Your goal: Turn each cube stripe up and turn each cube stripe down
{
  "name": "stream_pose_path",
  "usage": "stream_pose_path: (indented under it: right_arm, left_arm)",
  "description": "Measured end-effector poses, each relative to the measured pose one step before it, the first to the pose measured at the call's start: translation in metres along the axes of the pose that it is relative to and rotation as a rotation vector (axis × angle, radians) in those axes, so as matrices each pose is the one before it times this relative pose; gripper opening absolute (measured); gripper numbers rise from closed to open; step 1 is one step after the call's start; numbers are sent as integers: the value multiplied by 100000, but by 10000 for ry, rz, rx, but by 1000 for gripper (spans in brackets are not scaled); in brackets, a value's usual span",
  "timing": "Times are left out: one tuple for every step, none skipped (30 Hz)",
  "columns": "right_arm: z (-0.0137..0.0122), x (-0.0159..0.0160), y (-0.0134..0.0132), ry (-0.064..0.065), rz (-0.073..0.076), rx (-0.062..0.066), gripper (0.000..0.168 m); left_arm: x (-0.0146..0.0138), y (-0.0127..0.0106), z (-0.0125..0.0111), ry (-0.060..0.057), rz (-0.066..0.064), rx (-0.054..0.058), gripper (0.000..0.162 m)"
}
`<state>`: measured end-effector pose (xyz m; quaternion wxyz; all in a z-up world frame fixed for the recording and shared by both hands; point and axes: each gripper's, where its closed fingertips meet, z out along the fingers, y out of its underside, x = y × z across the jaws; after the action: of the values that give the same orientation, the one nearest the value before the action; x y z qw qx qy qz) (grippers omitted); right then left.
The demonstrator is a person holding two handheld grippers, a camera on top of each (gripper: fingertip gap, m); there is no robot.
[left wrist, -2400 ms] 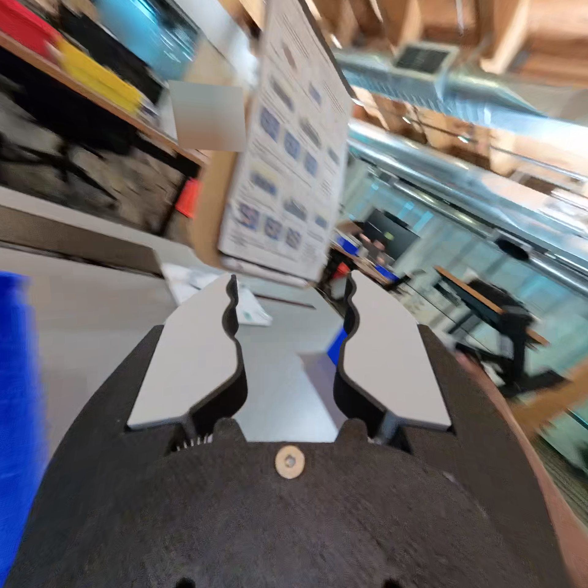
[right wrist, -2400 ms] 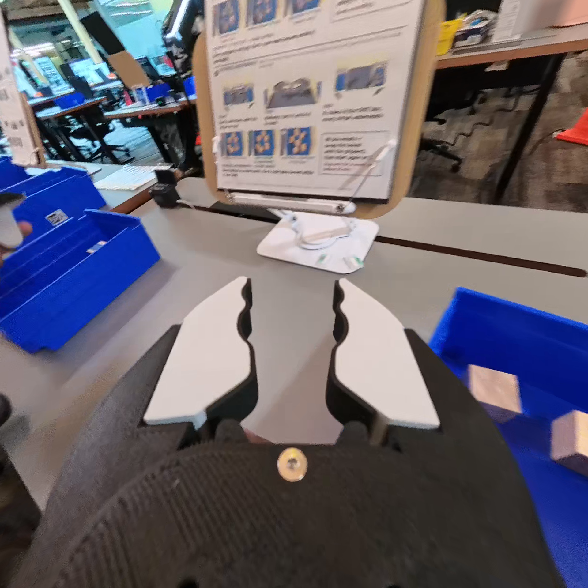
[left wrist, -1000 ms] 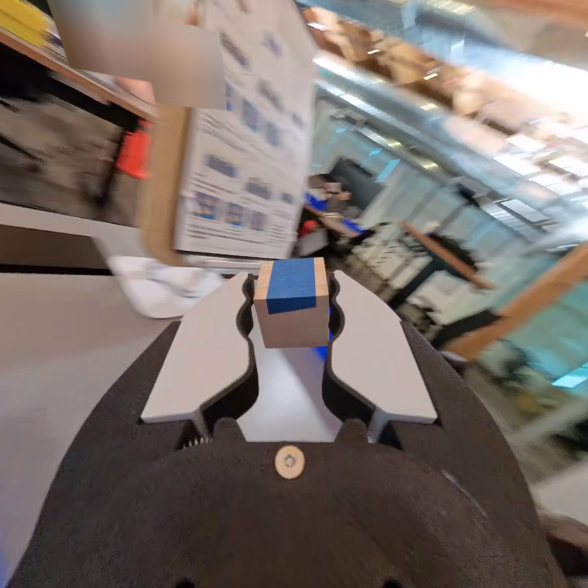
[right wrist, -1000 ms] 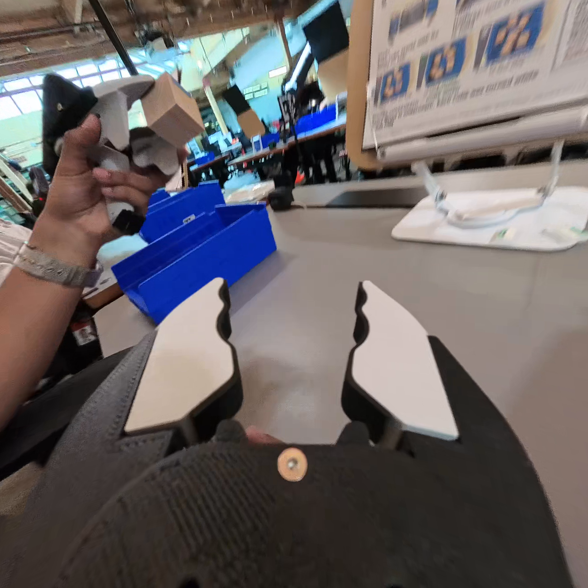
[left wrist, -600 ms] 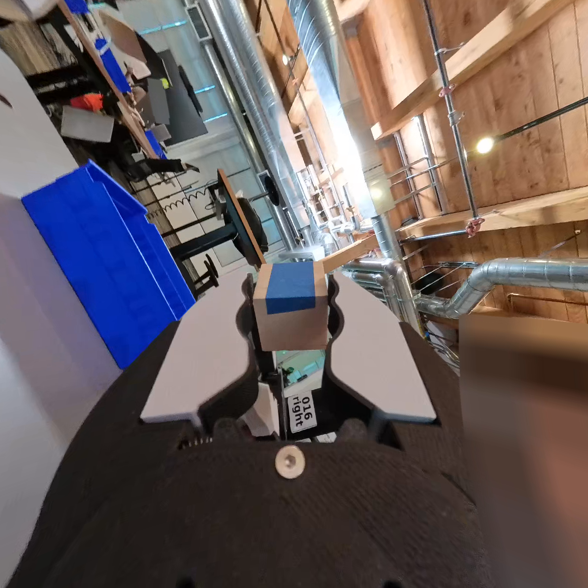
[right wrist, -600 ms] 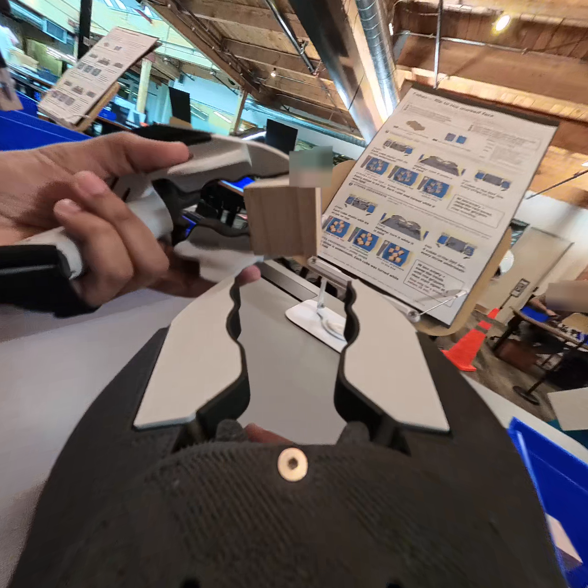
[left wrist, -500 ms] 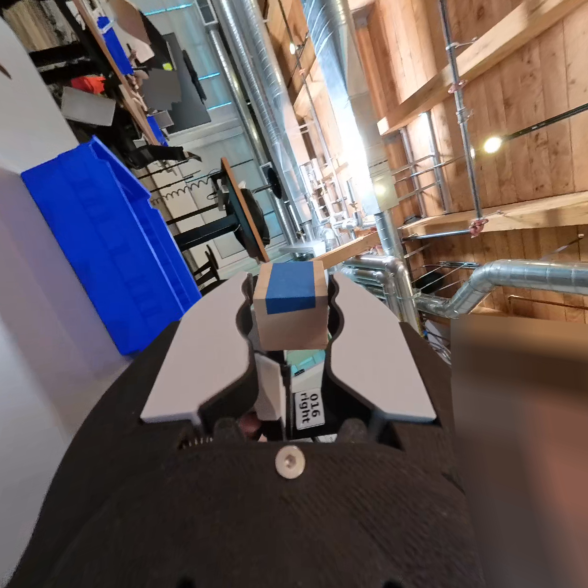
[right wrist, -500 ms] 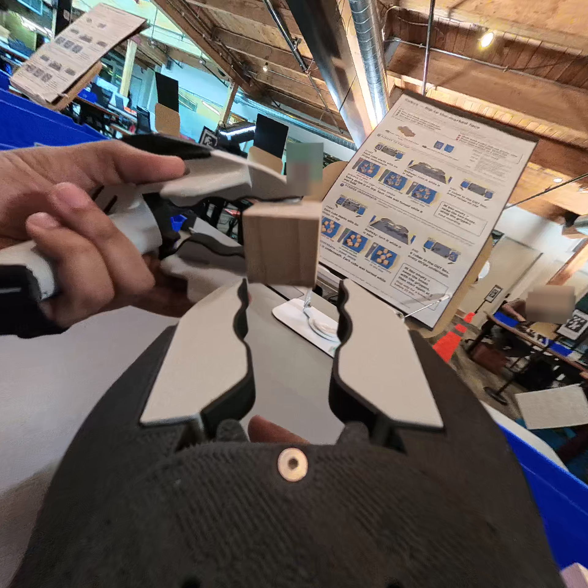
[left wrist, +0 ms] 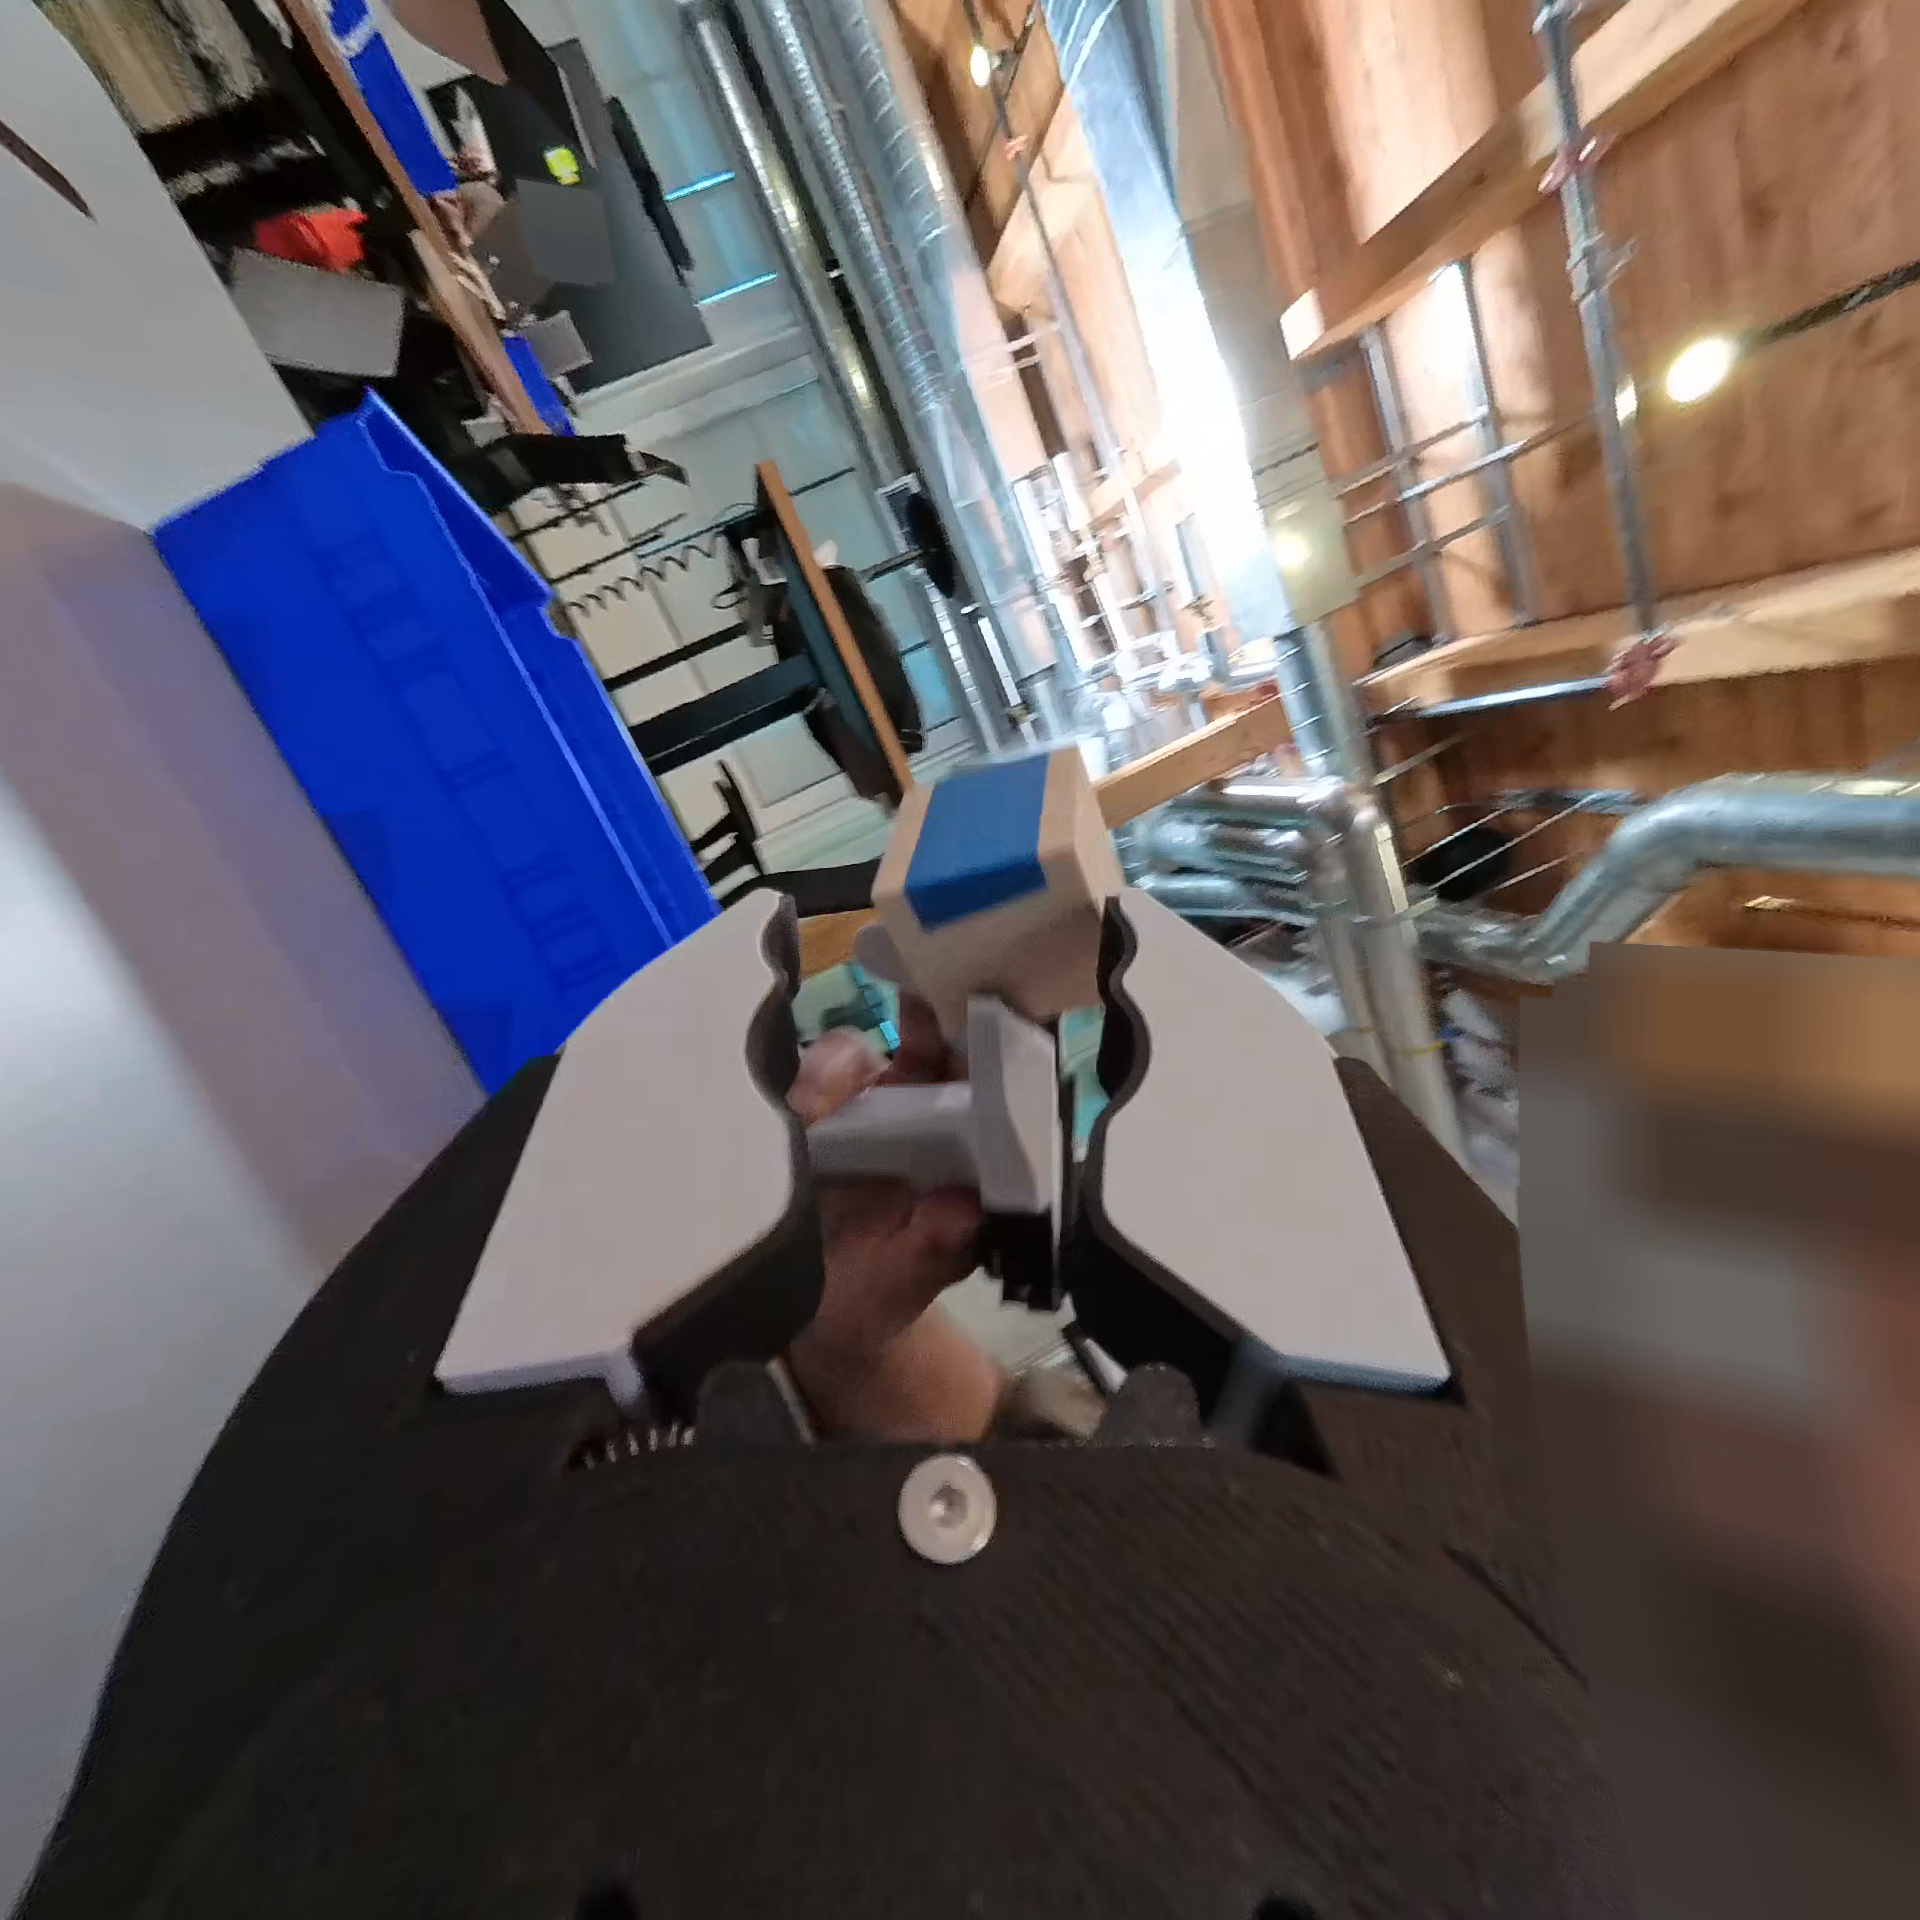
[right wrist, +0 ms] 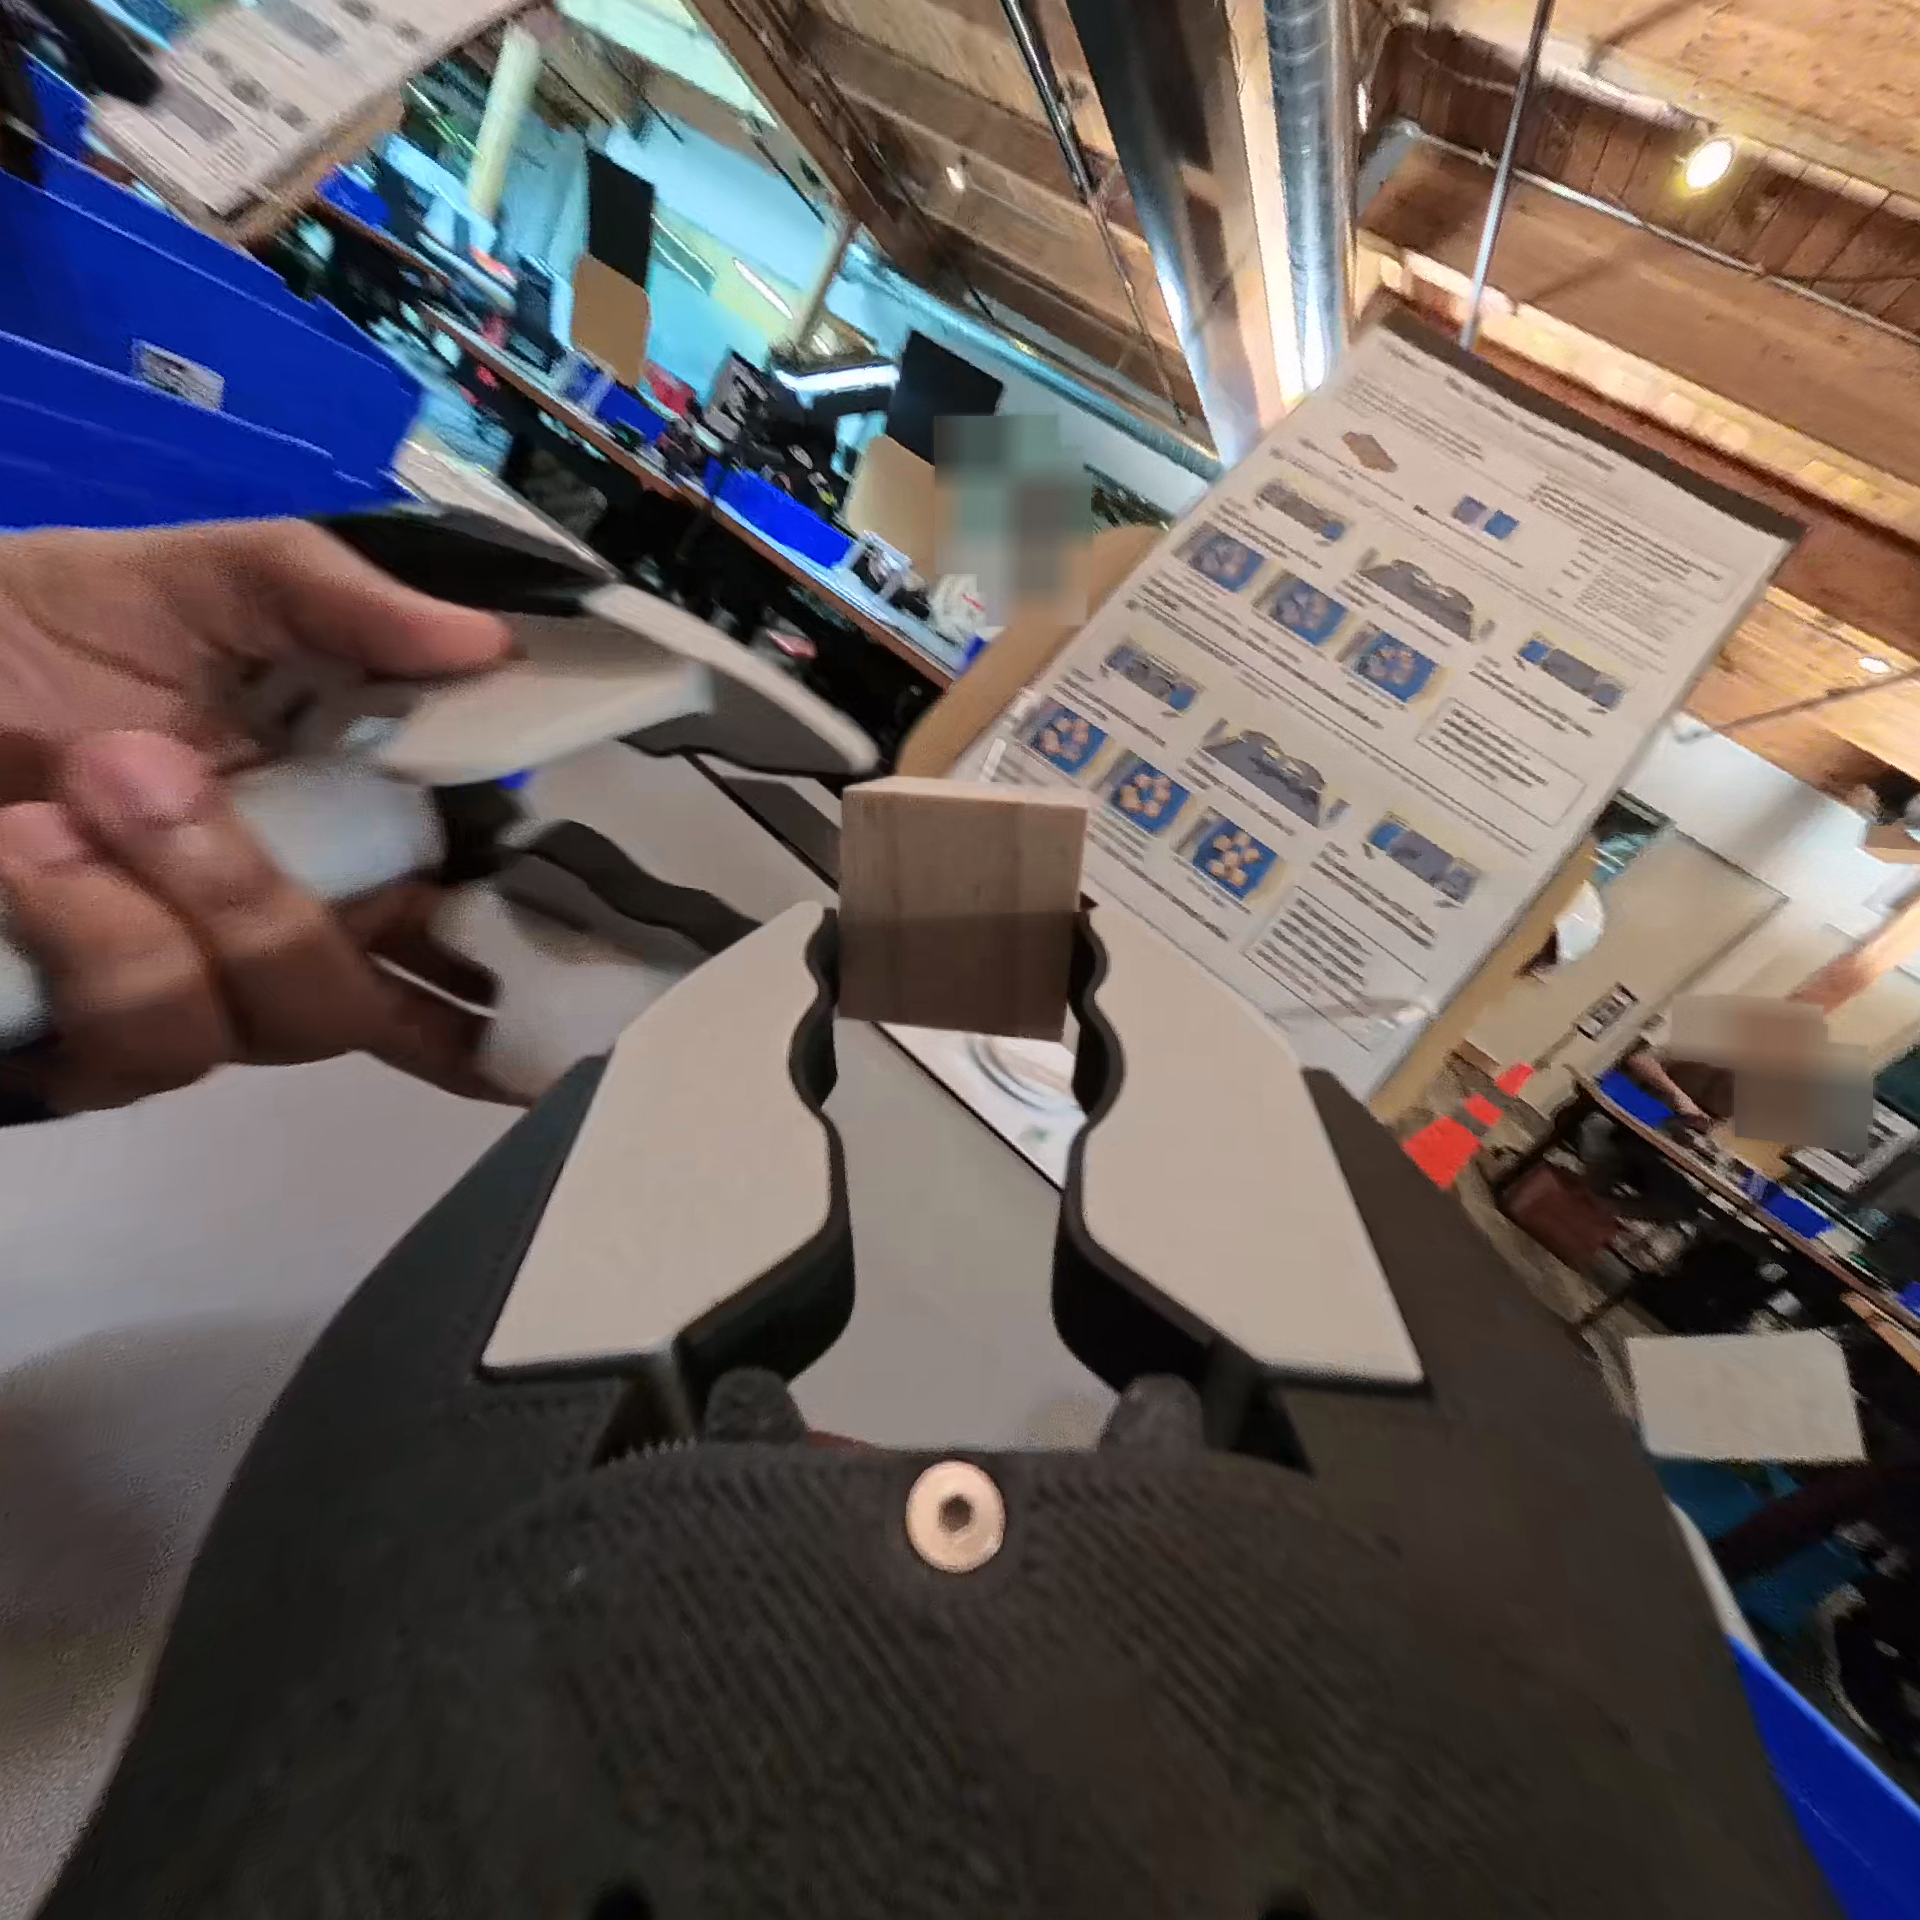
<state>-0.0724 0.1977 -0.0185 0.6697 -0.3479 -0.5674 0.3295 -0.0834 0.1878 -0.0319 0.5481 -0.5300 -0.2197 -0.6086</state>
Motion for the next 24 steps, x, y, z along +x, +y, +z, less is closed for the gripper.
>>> stream_pose_path:
  right_arm:
    - [-36,1203,358,241,-70,-230,44]
    - [-96,1429,416,257,-21,-199,43]
    - [-133,1721,545,322,21,-213,43]
    - [-132,1969,735,371,28,-253,44]
    - [-63,2160,1021,396,42,-346,44]
    - [22,2259,1383,370,84,-469,44]
    - [115,2154,1721,234,183,-595,43]
    - [139,2009,1885,97,287,-649,44]
    - [117,1974,1860,84,379,-584,43]
    - [84,1971,1770,125,414,-496,43]
    - [93,1919,1763,180,389,-493,44]
    - [176,1837,1896,221,335,-644,43]
    - [318,1752,2192,294,257,-930,44]
    - [448,1736,2589,419,225,-1330,44]
    - [604,1306,2567,266,202,-1421,44]
    - [675,688,2181,-21,220,-1225,44]
    - [615,397,1531,-110,320,-835,44]
    - [492,223,948,-136,399,-467,44]
    - [453,25,782,-217,382,-447,44]
    - [443,-92,834,-257,284,-577,44]
    - [447,-97,731,-199,185,-547,43]
    - [430,-31,442,-99,87,-345,40]
    - [335,166,76,83,0,-97,17]
    - [268,49,-180,34,-2,59,16]
  left_arm:
    - [-253,214,-4,-228,359,-186,56]
    - [-226,283,44,-157,289,-194,56]
    - [-257,317,59,-105,205,-186,57]
    - [-335,372,90,-73,133,-195,57]
    - [-447,457,93,-59,56,-223,57]
    - [-513,499,90,-29,-26,-219,57]
    - [-573,525,81,-18,-106,-209,57]
    - [-609,551,104,-5,-165,-230,57]
    - [-642,505,108,-20,-186,-230,57]
    - [-641,452,127,-40,-175,-230,57]
    - [-528,391,162,-32,-129,-238,57]
    - [-432,293,195,-51,-74,-218,56]
    - [-257,214,211,-46,-15,-186,56]
    - [-3,111,211,15,68,-108,55]
    - [37,80,165,2,111,-54,54]
    - [-46,123,124,-46,98,-57,54]
    - [-150,158,78,-79,43,-63,53]
    - [-131,127,50,-52,-26,-47,53]
    - [-32,43,1,16,-67,-13,53]
    - [48,-20,-71,59,-65,35,53]
    - [43,-53,-133,40,-52,67,53]
    - [23,-72,-214,18,-41,85,52]
    - [17,-71,-265,5,-44,98,51]
    - [43,-113,-297,5,-46,120,51]
